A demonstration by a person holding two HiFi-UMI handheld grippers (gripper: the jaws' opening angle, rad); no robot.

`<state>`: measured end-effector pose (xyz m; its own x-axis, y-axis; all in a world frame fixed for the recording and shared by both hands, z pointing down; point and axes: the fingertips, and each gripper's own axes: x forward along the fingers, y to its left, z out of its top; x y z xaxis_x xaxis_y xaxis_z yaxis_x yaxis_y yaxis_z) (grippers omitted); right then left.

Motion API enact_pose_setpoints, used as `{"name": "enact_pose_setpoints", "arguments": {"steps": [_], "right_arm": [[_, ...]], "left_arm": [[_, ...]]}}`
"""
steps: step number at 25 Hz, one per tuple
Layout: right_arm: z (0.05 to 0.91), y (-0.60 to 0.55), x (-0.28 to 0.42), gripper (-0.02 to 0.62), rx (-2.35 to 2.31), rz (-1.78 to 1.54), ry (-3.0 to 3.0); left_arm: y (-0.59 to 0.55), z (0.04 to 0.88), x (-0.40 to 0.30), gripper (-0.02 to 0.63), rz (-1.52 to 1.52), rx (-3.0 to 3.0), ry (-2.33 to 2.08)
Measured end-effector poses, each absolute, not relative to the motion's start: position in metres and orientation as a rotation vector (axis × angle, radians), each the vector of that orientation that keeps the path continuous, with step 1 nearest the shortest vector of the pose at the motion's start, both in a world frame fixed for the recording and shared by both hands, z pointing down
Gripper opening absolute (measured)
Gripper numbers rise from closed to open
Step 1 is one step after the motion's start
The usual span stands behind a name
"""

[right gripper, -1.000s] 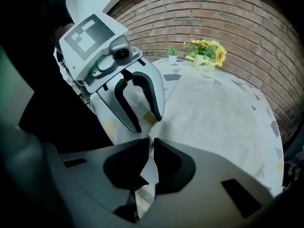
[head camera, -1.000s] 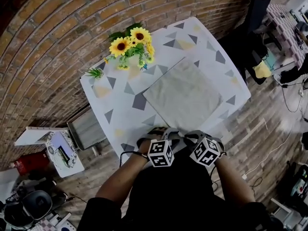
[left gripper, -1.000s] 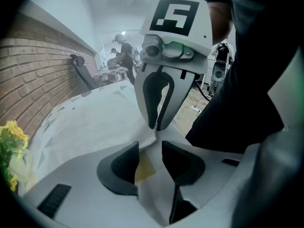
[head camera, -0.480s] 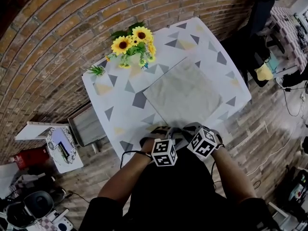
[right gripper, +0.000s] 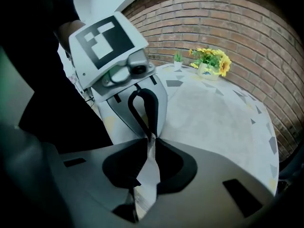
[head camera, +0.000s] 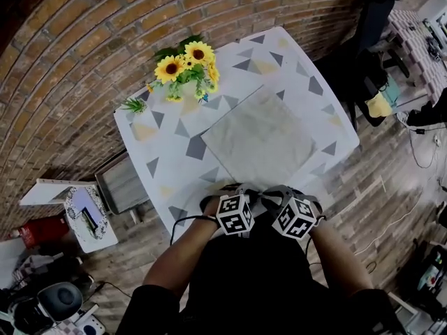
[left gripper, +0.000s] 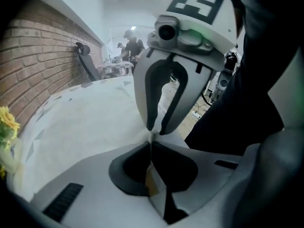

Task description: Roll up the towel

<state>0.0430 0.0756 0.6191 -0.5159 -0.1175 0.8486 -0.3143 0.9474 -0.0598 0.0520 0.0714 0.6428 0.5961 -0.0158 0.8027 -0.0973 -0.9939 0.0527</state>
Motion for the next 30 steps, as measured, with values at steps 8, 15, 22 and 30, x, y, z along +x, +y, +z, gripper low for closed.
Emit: {"name": "enact_pose_setpoints", "arguments": {"steps": [8, 15, 22, 30], "right_arm": [[0.63, 0.06, 0.043, 0.021, 0.409, 0.339, -2.121], [0.644, 0.051, 0.043, 0.017, 0.415, 0.462, -2.097], [0.631, 0.052, 0.049, 0.043, 0.425, 0.423, -2.121], [0.637, 0.071, 0.039, 0.086, 0.308, 0.19, -2.079]], "left_arm": [[0.07, 0.641, 0.047, 0.031, 1.34, 2.673, -0.098], [0.072, 0.632, 0.046, 0.135, 1.494, 2.855, -0.089], [0.073, 0.645, 0.047, 0.048, 1.543, 2.821, -0.04], [0.068, 0.642, 0.045, 0.037, 1.347, 2.626, -0.017]]}}
